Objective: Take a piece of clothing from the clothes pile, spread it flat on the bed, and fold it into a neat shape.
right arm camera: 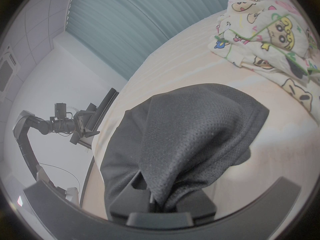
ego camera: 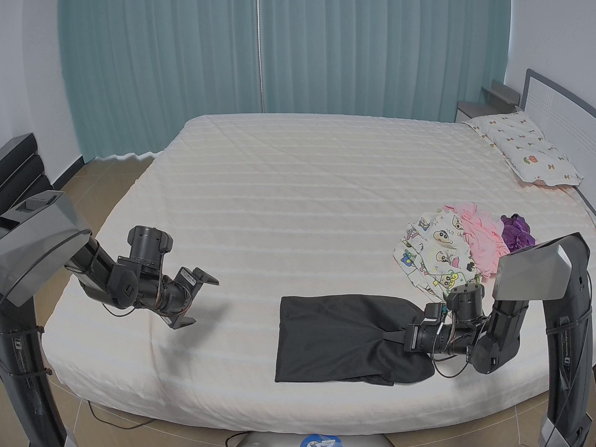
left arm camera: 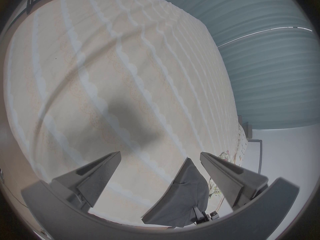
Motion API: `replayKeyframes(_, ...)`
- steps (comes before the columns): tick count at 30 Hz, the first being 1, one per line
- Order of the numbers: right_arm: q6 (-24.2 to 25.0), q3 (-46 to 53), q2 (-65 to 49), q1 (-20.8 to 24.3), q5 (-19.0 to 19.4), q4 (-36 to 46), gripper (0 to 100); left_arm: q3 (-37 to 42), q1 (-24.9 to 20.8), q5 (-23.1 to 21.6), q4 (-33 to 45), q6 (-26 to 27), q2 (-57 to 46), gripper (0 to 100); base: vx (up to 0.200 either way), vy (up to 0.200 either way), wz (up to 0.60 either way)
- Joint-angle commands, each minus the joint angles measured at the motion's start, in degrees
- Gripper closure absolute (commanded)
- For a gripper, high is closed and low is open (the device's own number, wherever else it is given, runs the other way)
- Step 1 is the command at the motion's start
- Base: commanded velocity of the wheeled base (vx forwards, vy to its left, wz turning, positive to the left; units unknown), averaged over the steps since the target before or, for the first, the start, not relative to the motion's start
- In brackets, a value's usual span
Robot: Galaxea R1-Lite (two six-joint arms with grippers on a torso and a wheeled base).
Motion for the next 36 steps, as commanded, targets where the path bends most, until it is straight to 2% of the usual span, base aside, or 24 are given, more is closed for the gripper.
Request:
replayKeyframes(1, 0.2, 4.1, -3.4, -3.2, 0.8, -0.8, 100, 0.1, 0.0, -0.4, 0.0, -0.1, -0.1, 0, 0.000, 0.000, 0.00)
replayKeyframes(4, 0.2, 4.1, -3.4, -3.2, 0.8, -0.8, 100, 0.1, 0.0, -0.4, 0.0, -0.1, -0.1, 0, 0.000, 0.000, 0.00)
replayKeyframes(5, -0.3, 7.6, -5.4, -6.6, 3.6, -1.1, 100, 0.0, 0.1, -0.5, 0.0, -0.1, -0.2, 0, 0.000, 0.000, 0.00)
replayKeyframes(7, -0.4, 9.5, -5.9, -8.5, 5.9, -2.8, 100, 0.0, 0.1, -0.5, 0.0, 0.0, -0.2, 0, 0.000, 0.000, 0.00)
replayKeyframes(11, -0.3, 11.7, -4.6, -10.3, 6.4, -7.8, 100, 0.0, 0.0, -0.5, 0.1, 0.1, -0.1, 0, 0.000, 0.000, 0.00)
replayKeyframes(18, -1.0, 16.5, -4.3, -14.3, 6.8, -10.8, 100, -0.2, -0.1, -0.1, 0.0, 0.1, 0.0, 0, 0.000, 0.000, 0.00)
replayKeyframes(21, -1.0, 18.2, -2.6, -17.0, 9.8, -14.4, 100, 0.2, -0.1, 0.0, 0.0, 0.1, -0.1, 0, 0.000, 0.000, 0.00)
replayKeyframes(23, -1.0, 18.2, -2.6, -17.0, 9.8, -14.4, 100, 0.2, -0.1, 0.0, 0.0, 0.1, -0.1, 0, 0.000, 0.000, 0.00)
replayKeyframes(24, -0.8, 18.8, -1.8, -17.6, 11.7, -16.2, 100, 0.1, -0.1, 0.0, 0.1, 0.1, -0.1, 0, 0.000, 0.000, 0.00)
replayKeyframes(28, -1.0, 18.3, -2.5, -17.7, 11.7, -16.2, 100, 0.0, -0.1, 0.0, 0.1, 0.1, -0.1, 0, 0.000, 0.000, 0.00)
replayKeyframes(36, -1.2, 16.9, -2.5, -20.7, 11.7, -16.2, 100, 0.1, -0.6, 0.1, 0.1, 0.2, 0.0, 0, 0.000, -0.200, 0.00)
